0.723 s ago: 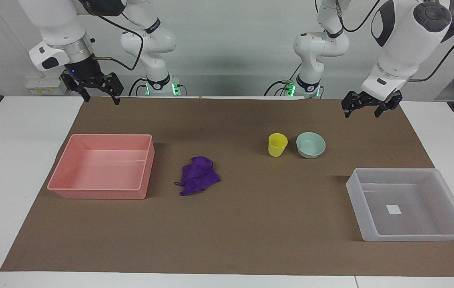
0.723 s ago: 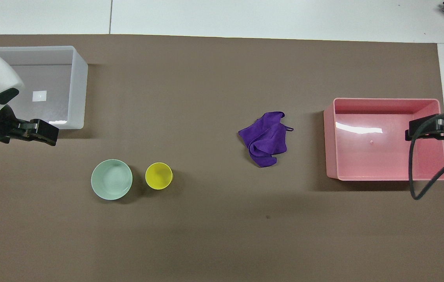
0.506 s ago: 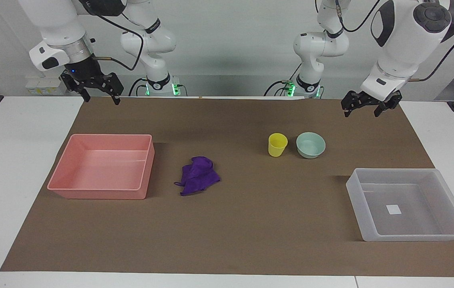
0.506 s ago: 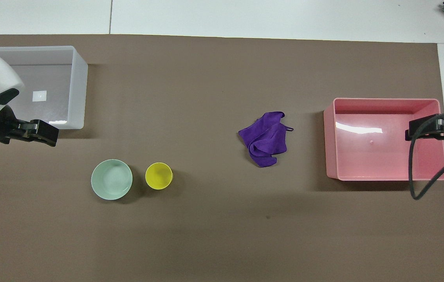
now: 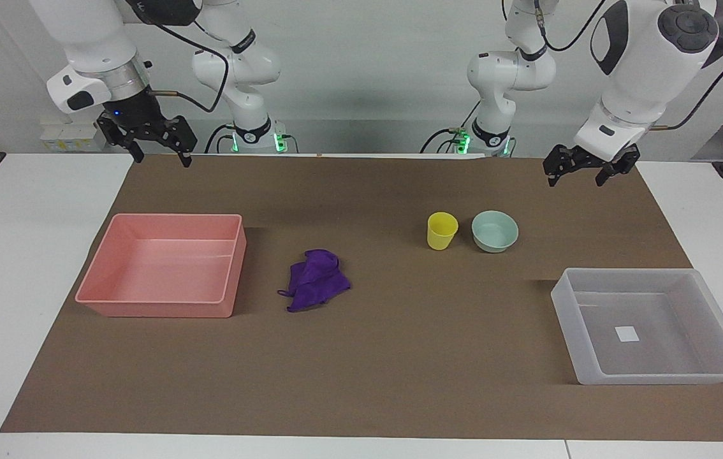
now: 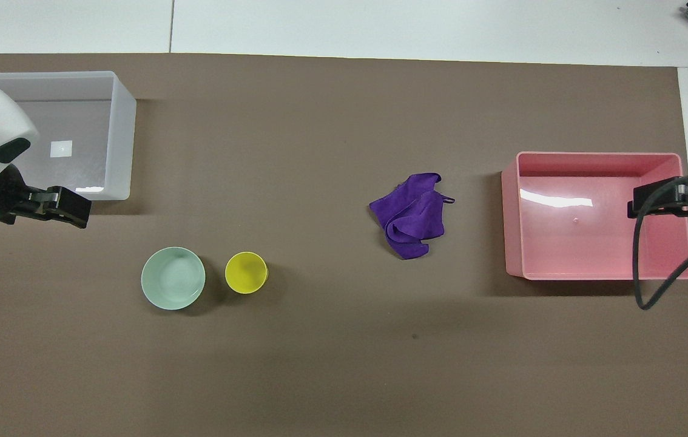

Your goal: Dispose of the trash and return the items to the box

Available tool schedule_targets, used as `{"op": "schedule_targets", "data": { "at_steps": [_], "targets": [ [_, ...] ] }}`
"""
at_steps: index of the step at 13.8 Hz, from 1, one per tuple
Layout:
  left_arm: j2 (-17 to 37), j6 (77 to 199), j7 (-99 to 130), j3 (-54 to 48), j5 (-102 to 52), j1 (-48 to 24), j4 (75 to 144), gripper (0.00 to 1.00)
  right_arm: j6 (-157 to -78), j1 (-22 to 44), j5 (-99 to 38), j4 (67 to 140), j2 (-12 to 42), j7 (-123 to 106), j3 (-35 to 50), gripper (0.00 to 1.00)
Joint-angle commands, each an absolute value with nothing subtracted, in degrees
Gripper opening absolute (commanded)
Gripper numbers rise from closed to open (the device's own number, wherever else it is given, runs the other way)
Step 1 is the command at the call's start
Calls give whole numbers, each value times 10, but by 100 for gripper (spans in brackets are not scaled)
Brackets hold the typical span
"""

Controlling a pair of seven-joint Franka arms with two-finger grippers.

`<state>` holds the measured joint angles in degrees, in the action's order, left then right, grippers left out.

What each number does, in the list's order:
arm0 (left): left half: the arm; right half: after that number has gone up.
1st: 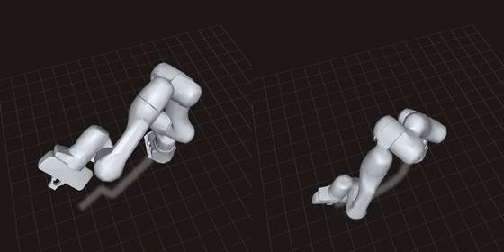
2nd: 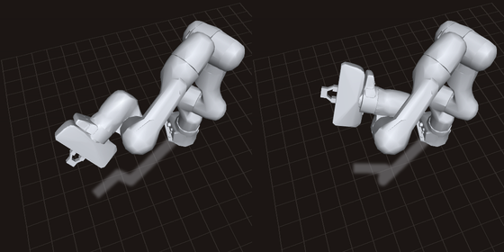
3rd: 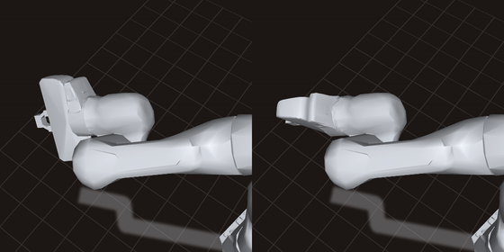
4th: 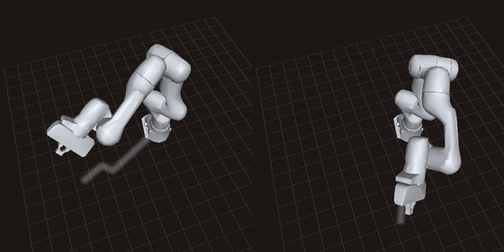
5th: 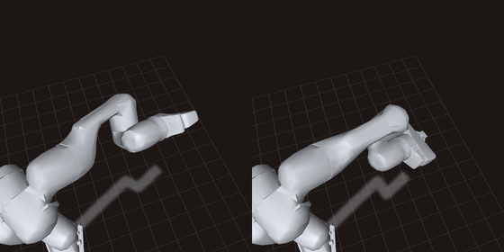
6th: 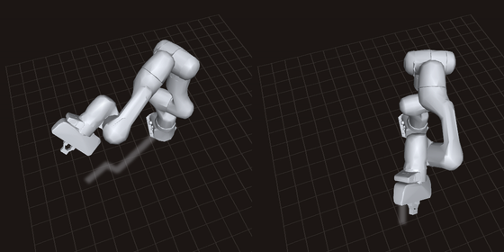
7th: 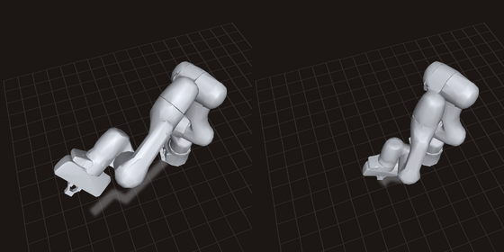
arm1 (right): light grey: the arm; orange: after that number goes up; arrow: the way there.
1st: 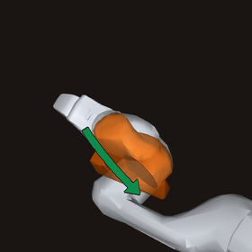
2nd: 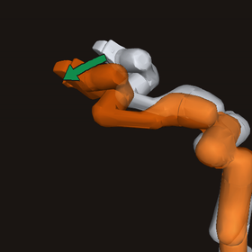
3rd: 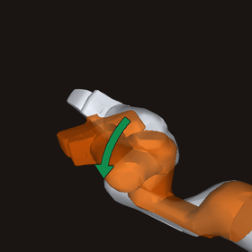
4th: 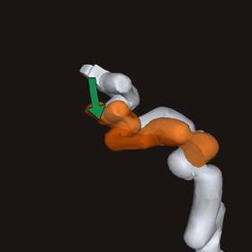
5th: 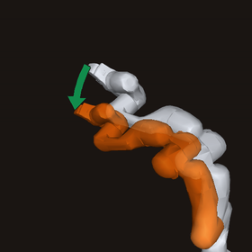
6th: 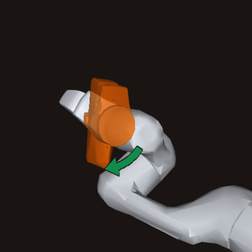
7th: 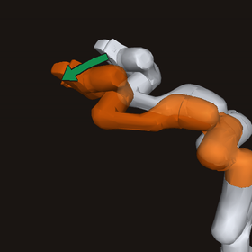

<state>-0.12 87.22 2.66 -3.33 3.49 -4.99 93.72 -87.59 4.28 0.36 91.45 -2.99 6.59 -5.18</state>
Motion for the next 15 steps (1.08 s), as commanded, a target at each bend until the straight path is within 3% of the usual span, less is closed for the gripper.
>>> {"op": "schedule_targets", "data": {
  "at_steps": [1,8,11,15],
  "targets": [
    [3,882,29,-29,40,-53,931,100,-876,42,14,917,-32,72,-49,100],
    [14,896,30,-29,13,-48,931,100,-956,95,31,948,-15,115,-46,100],
    [16,899,30,-25,-3,-47,931,100,-1072,131,21,981,34,130,-46,100],
    [25,890,24,-25,-4,-50,933,100,-1220,202,21,989,143,214,-46,100]
  ]
}}
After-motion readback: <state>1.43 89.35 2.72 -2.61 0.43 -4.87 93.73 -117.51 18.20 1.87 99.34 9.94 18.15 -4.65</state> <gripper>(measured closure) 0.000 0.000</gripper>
